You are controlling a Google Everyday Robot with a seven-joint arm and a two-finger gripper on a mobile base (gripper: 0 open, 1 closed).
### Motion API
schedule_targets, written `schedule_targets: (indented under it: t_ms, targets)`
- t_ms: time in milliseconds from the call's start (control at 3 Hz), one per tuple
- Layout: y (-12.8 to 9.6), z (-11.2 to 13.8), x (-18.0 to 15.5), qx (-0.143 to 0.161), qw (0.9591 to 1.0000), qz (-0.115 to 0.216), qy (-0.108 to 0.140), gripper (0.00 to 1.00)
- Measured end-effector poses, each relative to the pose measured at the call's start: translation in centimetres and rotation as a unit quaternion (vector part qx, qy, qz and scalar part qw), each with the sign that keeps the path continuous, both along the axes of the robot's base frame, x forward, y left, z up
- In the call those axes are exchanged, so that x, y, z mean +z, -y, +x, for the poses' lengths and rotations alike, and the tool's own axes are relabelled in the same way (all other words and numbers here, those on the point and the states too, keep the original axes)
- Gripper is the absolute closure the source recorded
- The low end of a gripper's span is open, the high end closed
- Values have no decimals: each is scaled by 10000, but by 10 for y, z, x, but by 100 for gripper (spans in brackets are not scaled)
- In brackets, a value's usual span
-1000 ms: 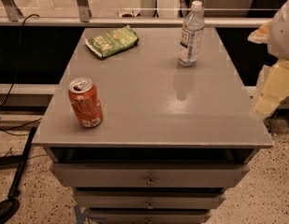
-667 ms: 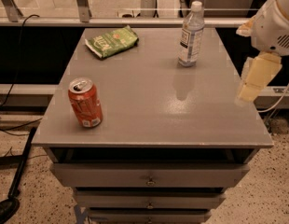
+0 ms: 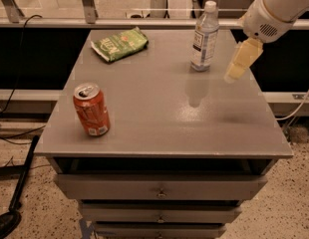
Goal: Knock blue plastic bottle over
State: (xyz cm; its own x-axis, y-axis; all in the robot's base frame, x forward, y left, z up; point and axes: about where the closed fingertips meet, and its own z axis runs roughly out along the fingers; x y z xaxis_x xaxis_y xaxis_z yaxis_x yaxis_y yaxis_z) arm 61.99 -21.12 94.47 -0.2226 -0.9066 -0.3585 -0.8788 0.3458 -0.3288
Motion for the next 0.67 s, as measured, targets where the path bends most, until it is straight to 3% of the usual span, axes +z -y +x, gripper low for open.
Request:
schedule_targets:
  t_ms: [333,667]
  targets:
    - [9,48,-9,-405,9985,363,109,0]
    - [29,77,-15,-917,9927,759,211,0]
